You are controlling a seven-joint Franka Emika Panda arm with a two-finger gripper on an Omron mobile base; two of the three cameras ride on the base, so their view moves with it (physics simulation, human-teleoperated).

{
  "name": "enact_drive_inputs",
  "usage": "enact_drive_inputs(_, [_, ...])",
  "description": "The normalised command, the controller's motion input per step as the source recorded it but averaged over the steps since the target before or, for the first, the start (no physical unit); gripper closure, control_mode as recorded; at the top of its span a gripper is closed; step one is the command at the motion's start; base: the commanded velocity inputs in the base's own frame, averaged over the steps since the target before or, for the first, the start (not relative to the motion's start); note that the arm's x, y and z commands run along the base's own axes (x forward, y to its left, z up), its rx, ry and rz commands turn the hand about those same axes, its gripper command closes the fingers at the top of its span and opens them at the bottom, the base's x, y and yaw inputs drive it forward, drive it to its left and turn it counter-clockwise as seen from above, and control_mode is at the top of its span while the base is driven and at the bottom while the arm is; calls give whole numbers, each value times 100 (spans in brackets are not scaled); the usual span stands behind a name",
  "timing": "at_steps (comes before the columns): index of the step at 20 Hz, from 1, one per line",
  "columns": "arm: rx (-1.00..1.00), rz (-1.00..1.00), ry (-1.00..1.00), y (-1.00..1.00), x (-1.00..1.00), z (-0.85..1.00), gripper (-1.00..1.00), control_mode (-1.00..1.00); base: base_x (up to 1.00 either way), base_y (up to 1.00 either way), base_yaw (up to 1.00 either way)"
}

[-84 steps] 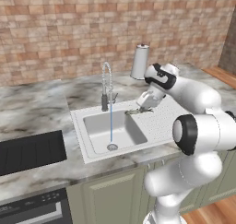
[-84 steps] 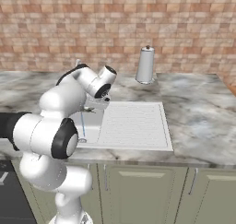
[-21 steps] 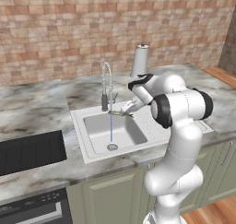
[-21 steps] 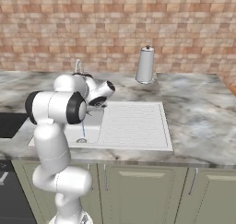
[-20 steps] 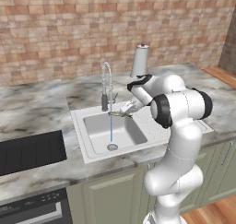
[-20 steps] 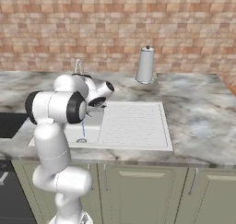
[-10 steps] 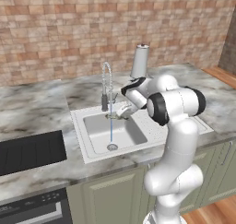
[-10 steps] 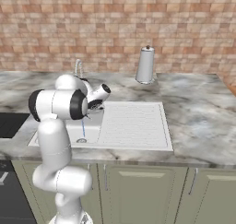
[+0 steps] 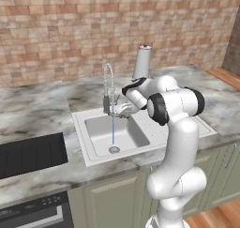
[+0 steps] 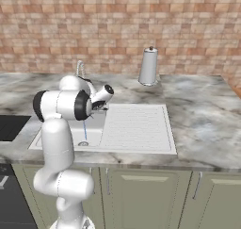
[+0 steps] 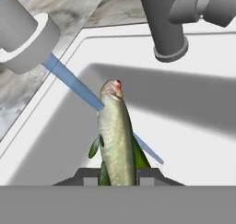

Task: Take the fish out of the fridge, briefly rinse it in the sink, and place it on the tray next to the sink.

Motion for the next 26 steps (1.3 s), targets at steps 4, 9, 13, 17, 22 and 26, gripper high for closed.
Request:
enact_drive_inputs(4, [0,-13,-4,0,13,0,100,-100,0,0,0])
enact_drive_inputs(9, [0,-14,-3,0,19,0,100,-100,0,0,0])
enact_drive_inputs(13, [0,-9,-1,0,14,0,100,-100,0,0,0])
enact_drive_inputs(17, [0,0,8,11,-12,0,100,-100,0,0,0])
enact_drive_inputs(22, [0,0,1,16,-77,0,100,-100,0,0,0])
enact_drive_inputs(26, [0,0,1,13,-38,0,100,-100,0,0,0])
